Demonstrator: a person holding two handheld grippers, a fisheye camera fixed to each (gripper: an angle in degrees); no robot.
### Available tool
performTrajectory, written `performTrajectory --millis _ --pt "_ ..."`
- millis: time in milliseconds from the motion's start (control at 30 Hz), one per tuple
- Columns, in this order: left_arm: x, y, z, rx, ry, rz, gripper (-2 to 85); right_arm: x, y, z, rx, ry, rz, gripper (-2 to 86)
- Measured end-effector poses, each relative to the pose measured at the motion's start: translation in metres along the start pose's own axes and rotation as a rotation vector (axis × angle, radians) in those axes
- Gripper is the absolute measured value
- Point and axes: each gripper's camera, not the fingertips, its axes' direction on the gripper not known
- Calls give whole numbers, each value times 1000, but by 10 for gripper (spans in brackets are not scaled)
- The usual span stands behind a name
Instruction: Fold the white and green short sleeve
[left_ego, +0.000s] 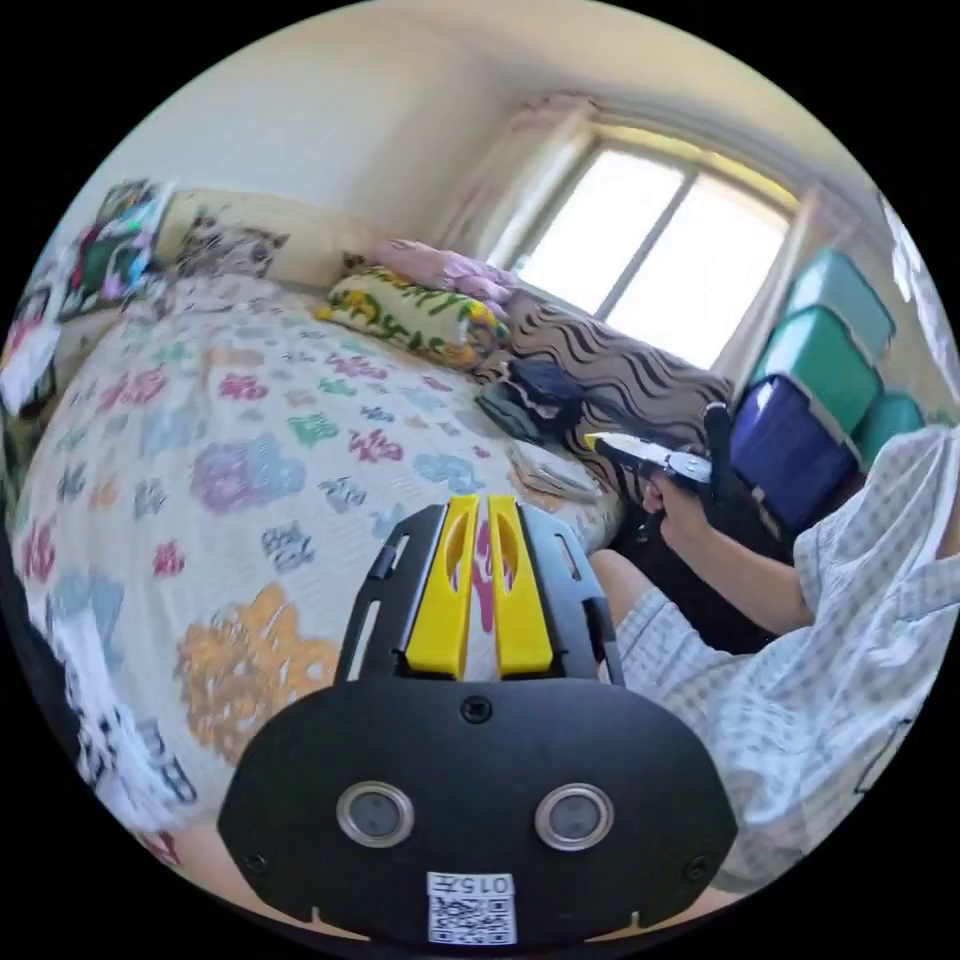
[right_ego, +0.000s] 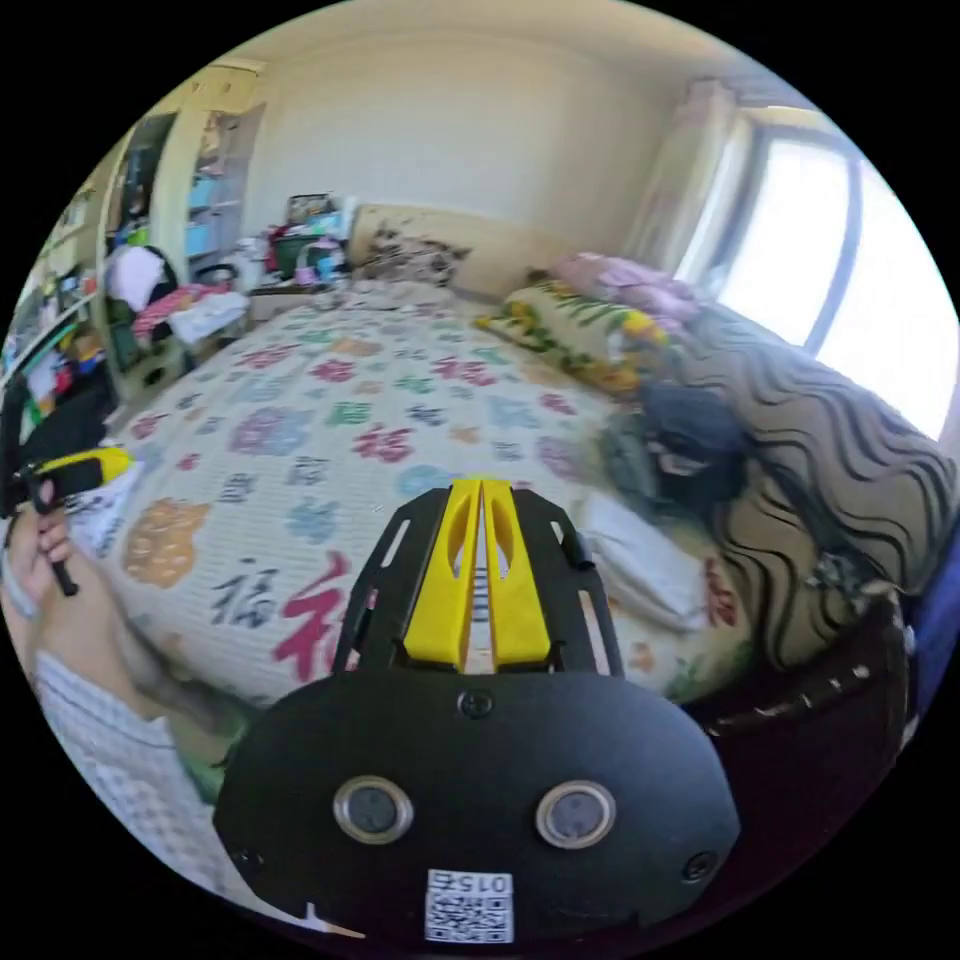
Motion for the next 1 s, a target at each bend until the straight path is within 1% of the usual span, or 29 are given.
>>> performTrajectory --millis 33,67,100,133,200,267,333,367,433,467,533,567,600,633,667,733,800,867,900,1000 --pt "41 -15 36 6 -38 111 18 18 6 -7 33 129 43 -8" --pt "62 -22 51 23 -71 171 21 27 8 -9 48 193 61 -7" --pt "104 -31 79 85 -142 292 29 44 11 -10 57 300 82 -5" --pt "140 -37 106 165 -219 386 38 63 12 -7 35 352 82 -2" --pt "177 -44 152 256 -303 421 73 93 10 7 -38 338 82 16" --pt "194 -60 208 207 -206 391 81 121 7 30 -145 258 73 48" --pt "206 -78 293 84 -43 328 81 150 1 65 -317 142 34 70" --pt "211 -82 314 52 -25 323 80 156 0 73 -354 118 33 73" --pt "237 -92 398 -29 -43 360 83 177 -8 95 -450 30 48 89" --pt "244 -94 420 -50 -56 379 85 181 -11 98 -466 11 55 92" --pt "271 -106 511 -161 -52 443 90 193 -19 102 -499 -60 75 96" --pt "277 -108 534 -196 -44 457 91 194 -21 102 -505 -79 81 94" --pt "288 -112 579 -266 -36 470 91 195 -24 99 -512 -112 76 91" --pt "298 -114 621 -326 -22 473 90 195 -28 92 -500 -126 61 79" --pt "302 -114 641 -353 -18 468 89 195 -29 88 -493 -133 64 73" --pt "315 -113 712 -488 -27 460 76 194 -38 70 -483 -156 75 24" --pt "318 -115 740 -546 -23 433 44 191 -47 52 -469 -158 70 12" --pt "315 -128 742 -560 33 366 31 187 -59 29 -445 -167 62 4" --pt "314 -136 730 -519 66 343 25 184 -70 8 -408 -173 57 1" --pt "321 -159 677 -409 95 375 16 170 -110 -61 -276 -222 36 -3"
